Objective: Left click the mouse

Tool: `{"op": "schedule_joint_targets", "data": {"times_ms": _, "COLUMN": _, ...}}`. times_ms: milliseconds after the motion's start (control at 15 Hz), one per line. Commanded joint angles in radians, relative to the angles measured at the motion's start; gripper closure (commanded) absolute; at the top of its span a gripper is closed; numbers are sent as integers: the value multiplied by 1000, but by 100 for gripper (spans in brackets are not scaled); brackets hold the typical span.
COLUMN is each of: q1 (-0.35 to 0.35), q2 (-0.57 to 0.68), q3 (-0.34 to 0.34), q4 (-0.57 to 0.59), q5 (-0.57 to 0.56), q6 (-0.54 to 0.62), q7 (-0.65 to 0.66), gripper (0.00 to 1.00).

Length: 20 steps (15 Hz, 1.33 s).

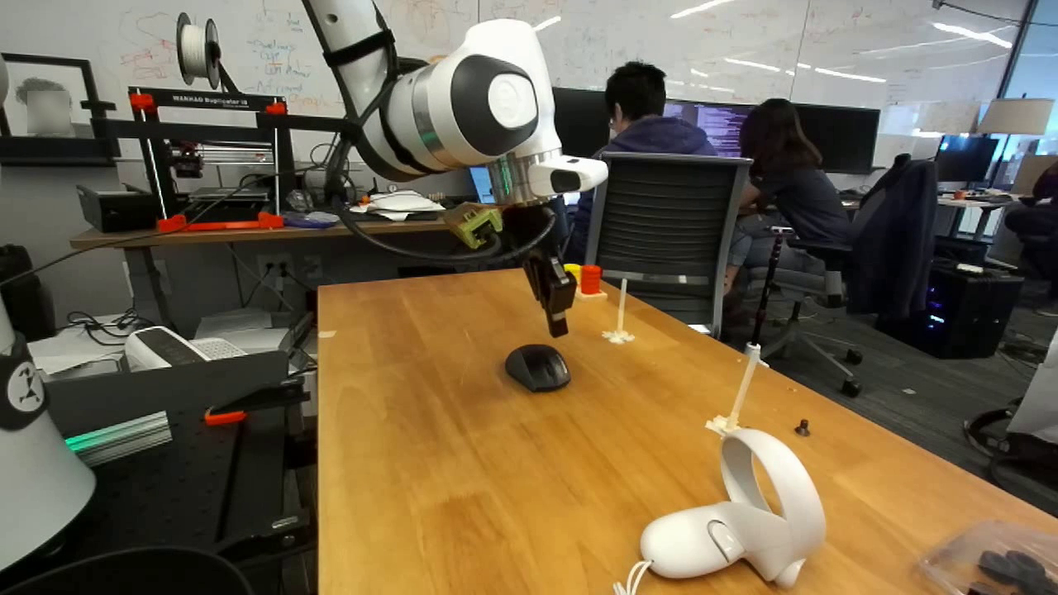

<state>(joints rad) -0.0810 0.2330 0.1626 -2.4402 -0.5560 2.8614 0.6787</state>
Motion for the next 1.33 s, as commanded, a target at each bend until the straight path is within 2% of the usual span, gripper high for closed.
{"op": "schedule_joint_targets", "data": {"times_ms": 0, "q1": 21, "q2": 46, "q3": -8, "q4": 43, "q5": -17, "q6": 24, "q7": 35, "gripper": 100}}
{"op": "schedule_joint_targets", "data": {"times_ms": 800, "q1": 9, "q2": 94, "q3": -9, "q4": 43, "q5": 7, "q6": 22, "q7": 23, "gripper": 100}}
{"op": "schedule_joint_targets", "data": {"times_ms": 1267, "q1": -20, "q2": 30, "q3": 22, "q4": 31, "q5": 71, "q6": 7, "q7": -16, "gripper": 100}}
